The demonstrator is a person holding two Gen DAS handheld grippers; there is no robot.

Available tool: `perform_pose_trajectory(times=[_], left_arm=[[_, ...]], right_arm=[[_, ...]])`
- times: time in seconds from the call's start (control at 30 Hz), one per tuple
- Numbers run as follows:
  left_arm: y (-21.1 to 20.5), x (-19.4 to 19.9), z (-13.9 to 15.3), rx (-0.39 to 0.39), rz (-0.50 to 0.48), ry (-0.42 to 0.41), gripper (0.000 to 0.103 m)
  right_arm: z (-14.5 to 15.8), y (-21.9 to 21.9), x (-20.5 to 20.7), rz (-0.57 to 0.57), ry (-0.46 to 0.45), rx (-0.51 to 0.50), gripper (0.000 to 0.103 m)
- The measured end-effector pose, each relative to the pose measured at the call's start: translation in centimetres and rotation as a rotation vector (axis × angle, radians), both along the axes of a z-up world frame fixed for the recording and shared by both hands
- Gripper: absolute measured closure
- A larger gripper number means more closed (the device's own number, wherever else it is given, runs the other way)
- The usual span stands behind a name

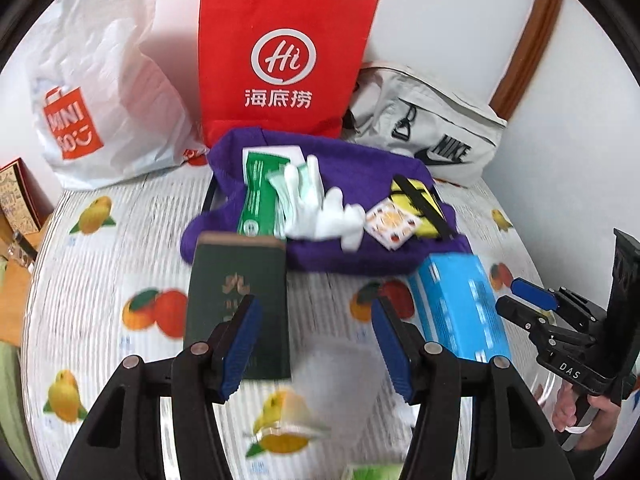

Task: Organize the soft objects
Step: 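Move the left tool to the white mesh bag while the right tool approaches the white tissue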

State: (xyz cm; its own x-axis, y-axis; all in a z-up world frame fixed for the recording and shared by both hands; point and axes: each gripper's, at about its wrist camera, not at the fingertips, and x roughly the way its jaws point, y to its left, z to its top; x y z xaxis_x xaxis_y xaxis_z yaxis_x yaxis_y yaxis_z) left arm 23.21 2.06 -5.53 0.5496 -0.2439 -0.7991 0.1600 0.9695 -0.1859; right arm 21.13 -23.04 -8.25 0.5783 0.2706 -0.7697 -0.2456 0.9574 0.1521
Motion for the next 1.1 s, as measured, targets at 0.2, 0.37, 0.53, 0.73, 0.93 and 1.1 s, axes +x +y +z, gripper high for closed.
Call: perform_pose_trajectory(times=[0.2, 0.37, 0.53, 0.73, 0.93, 1.1], left_arm=[[0.0, -3.6, -1.1, -0.013, -0.007, 0.011, 0.047], [0.0, -6.0, -2.7, -0.009, -0.013, 0.038, 0.047], [0.0, -7.5, -4.4, -0.008, -0.01, 0.07, 0.044], [1.2, -9.2, -6.3, -0.027, 0.029, 0.087, 0.044], [2.6, -10.3, -7.9, -0.019, 0.064, 0.113, 0.044], [3.0, -10.6, -8.1, -0.019, 0.06, 0.11, 0.044]], right_arm=[[-0.6, 0.2, -3.8, 0.004, 0.011, 0.007, 0.056], [-1.0, 0.4, -6.5, 0.011, 0.012, 0.018, 0.056], [-2.1, 1.3, -8.8, 0.041, 0.028, 0.038, 0.055], [-4.8, 4.0, -9.7, 0.118, 0.056, 0.045, 0.055], [-7.8, 6.2, -9.0, 0.152, 0.103, 0.052, 0.055], [-8.4, 7.0, -8.8, 0.167, 0.089, 0.057, 0.072]])
